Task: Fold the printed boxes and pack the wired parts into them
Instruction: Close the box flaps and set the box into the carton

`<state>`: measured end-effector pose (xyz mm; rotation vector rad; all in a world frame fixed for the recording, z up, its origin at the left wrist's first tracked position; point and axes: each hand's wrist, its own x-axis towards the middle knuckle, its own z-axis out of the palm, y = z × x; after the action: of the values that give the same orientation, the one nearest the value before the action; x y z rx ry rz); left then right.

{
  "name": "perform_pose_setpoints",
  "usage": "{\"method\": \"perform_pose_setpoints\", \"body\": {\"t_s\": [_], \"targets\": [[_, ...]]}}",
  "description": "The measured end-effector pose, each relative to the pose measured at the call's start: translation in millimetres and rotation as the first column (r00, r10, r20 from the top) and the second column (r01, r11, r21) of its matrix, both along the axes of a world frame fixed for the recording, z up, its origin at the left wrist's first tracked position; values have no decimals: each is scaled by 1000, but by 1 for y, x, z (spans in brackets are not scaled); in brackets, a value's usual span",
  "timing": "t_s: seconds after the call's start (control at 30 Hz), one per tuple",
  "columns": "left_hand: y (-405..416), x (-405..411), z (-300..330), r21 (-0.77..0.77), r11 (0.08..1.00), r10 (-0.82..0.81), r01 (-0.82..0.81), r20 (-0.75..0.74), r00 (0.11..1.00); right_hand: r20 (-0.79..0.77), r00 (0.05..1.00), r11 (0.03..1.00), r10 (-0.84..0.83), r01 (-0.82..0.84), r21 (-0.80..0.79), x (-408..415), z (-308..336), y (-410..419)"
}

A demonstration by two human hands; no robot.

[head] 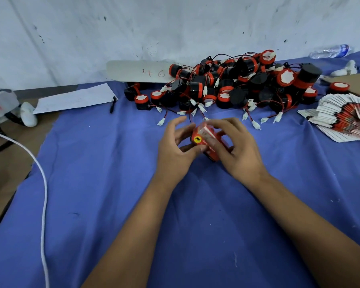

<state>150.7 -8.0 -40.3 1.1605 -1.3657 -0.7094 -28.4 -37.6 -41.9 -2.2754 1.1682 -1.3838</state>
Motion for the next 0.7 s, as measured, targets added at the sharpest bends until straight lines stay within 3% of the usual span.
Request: {"method": "perform_pose_setpoints", "body": {"t_s": [0.1,0.27,0.43,0.7], "targets": [[3,-10,4,-135,991,36,-17,139,990,94,995,995,16,-25,98,4,-1,0],[2,-19,1,-138,990,36,34,475,879,155,988,993,-4,-14,115,6,6,4],[2,-19,4,-193,981,65,34,483,873,204,976,990,-69,42,135,10,11,6],[3,-22,4,-237,971,98,27,501,860,104,984,981,-145,157,-117,11,13,10]]}}
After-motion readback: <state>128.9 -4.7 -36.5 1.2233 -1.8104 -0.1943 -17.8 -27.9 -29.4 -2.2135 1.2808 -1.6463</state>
